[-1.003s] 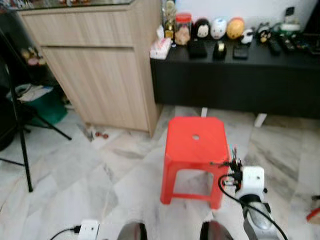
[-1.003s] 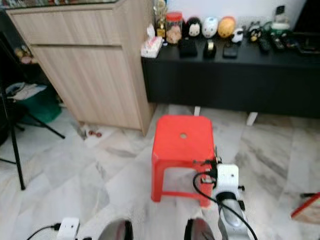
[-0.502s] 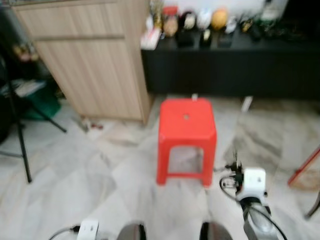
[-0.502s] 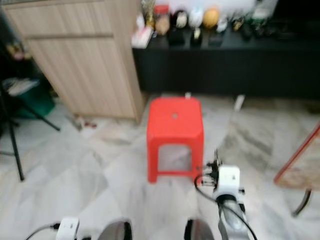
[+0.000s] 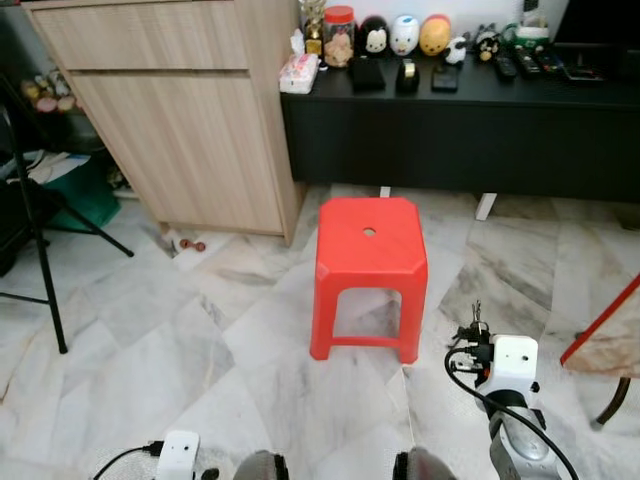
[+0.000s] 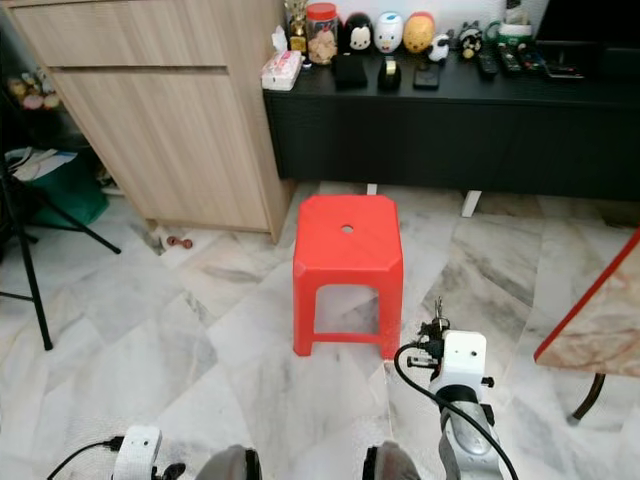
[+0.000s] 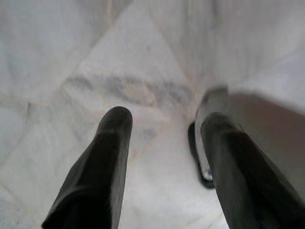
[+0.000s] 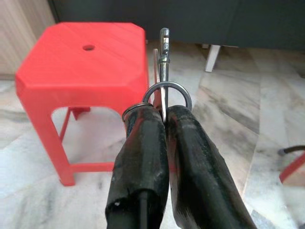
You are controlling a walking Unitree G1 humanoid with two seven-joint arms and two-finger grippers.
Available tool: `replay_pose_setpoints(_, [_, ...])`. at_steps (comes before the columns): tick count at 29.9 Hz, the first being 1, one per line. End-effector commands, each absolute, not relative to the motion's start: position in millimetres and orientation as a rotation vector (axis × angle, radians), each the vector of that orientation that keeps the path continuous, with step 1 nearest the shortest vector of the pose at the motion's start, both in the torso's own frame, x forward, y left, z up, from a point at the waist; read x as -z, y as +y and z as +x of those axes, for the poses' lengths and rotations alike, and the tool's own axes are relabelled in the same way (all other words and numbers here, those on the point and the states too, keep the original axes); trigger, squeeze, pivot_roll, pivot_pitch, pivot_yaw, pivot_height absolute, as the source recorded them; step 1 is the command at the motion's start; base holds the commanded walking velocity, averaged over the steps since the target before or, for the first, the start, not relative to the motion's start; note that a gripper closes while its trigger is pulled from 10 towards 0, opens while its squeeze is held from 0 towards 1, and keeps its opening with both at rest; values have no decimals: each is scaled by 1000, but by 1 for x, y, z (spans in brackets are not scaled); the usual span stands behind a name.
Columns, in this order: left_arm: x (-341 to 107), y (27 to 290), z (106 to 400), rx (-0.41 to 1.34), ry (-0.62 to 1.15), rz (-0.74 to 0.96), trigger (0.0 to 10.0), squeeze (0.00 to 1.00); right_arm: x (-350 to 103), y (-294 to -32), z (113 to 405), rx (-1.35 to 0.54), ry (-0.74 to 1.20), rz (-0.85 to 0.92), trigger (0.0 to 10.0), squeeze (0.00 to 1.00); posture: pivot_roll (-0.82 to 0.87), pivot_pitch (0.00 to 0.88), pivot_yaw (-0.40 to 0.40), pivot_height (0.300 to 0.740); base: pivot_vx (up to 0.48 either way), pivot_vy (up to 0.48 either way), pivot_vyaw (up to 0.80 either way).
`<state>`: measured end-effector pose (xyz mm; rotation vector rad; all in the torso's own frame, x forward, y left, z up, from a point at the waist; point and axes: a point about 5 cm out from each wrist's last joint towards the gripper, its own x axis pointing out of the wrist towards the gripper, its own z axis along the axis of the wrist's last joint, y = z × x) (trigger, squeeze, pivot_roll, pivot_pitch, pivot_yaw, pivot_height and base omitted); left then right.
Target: Hang keys on a hook
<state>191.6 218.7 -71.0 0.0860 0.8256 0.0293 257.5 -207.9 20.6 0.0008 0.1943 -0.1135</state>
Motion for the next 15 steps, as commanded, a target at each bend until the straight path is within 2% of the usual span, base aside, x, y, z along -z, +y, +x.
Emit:
replay_pose_setpoints(1, [71, 220, 190, -42, 822, 89, 10000, 0, -20, -207, 257, 112, 203, 10, 10000, 0, 4, 70, 31, 718, 0, 0, 0])
replay_pose_setpoints(4, [67, 219, 198, -43, 791, 89, 10000, 0, -19, -205, 258, 102, 205, 14, 10000, 0, 5, 66, 31, 740, 0, 0, 0])
replay_pose_setpoints(11, [59, 217, 212, -27, 735, 108, 10000, 0, -20, -204, 259, 97, 204, 16, 10000, 0, -3, 52, 39, 740, 0, 0, 0])
replay_pose_setpoints(15, [38, 208, 241, 19, 586, 127, 10000, 0, -20, -207, 260, 96, 208, 10, 10000, 0, -5, 42, 42, 740, 0, 0, 0])
